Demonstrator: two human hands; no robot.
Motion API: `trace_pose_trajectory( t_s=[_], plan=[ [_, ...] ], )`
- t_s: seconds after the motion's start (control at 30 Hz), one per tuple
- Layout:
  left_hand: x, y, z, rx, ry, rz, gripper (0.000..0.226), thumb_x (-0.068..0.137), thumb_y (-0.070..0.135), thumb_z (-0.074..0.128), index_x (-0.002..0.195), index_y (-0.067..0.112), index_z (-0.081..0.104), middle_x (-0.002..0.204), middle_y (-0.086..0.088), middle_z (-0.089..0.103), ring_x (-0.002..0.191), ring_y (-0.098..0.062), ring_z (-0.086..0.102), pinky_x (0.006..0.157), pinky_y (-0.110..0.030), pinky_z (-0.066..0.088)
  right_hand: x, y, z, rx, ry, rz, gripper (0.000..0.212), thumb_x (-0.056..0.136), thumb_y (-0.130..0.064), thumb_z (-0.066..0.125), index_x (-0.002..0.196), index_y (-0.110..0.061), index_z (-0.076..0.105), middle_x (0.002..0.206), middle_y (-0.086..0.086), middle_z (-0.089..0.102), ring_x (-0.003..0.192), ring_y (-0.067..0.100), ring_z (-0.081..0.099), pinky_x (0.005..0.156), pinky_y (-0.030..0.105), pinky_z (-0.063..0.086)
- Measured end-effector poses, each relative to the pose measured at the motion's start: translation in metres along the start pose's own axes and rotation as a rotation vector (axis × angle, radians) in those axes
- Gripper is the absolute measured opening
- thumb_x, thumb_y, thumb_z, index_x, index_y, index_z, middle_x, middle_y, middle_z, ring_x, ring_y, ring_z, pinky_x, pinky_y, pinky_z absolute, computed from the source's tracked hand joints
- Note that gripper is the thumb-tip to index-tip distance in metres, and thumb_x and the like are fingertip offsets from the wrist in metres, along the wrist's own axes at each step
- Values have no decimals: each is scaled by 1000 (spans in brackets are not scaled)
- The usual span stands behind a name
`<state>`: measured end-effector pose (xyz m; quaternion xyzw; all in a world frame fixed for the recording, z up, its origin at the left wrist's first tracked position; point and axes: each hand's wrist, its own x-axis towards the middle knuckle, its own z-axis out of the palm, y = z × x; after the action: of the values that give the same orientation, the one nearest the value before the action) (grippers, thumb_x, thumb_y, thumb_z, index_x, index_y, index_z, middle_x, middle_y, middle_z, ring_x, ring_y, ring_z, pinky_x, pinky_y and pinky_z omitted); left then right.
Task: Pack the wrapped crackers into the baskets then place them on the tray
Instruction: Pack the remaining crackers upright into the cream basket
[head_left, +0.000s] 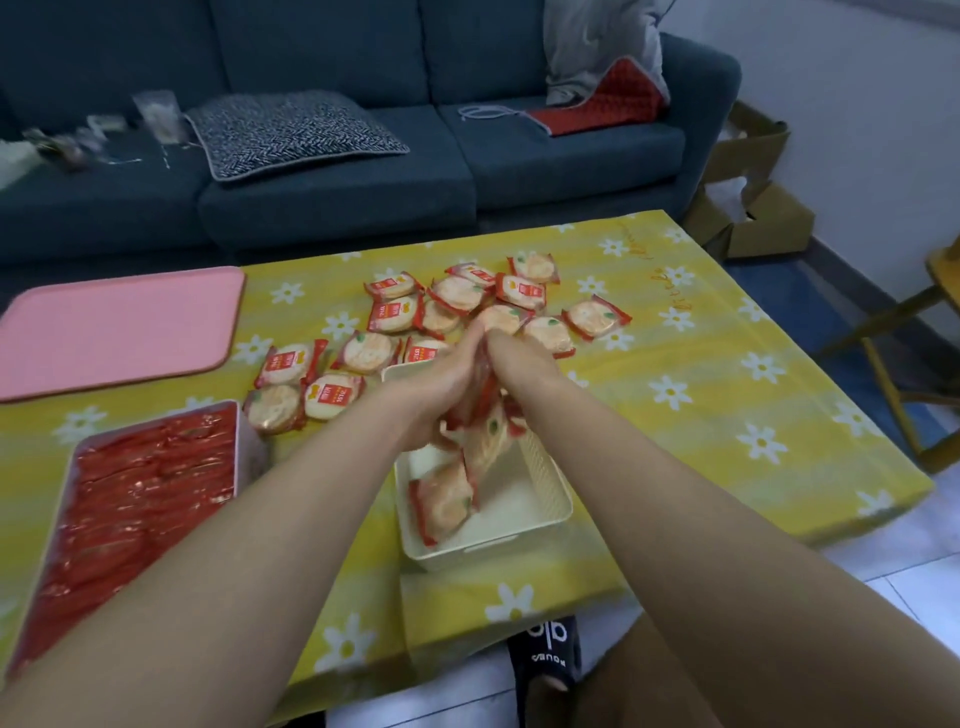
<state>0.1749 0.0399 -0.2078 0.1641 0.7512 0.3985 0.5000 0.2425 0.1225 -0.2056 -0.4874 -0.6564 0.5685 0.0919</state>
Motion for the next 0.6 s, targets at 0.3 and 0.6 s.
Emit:
trace_pose_trajectory(
  t_s=[0.3, 0.6],
  plan=[
    [26, 12, -26, 443, -20, -48, 86, 96, 76, 23, 135, 7, 55, 134, -8, 58, 128, -28, 53, 111, -40, 41, 41, 13, -25, -553, 136, -150, 26, 93, -32, 50, 94, -8, 58, 94, 12, 63, 88, 30, 57, 73, 30, 42],
    [130, 61, -32, 548, 345, 212, 82, 93, 65, 53, 160, 38, 13, 170, -7, 6, 155, -35, 11, 121, -53, 23, 167, 37, -83, -283, 246, 27, 92, 79, -67, 55, 157, -29, 23, 158, 14, 31, 143, 38, 32, 116, 50, 31]
  ],
)
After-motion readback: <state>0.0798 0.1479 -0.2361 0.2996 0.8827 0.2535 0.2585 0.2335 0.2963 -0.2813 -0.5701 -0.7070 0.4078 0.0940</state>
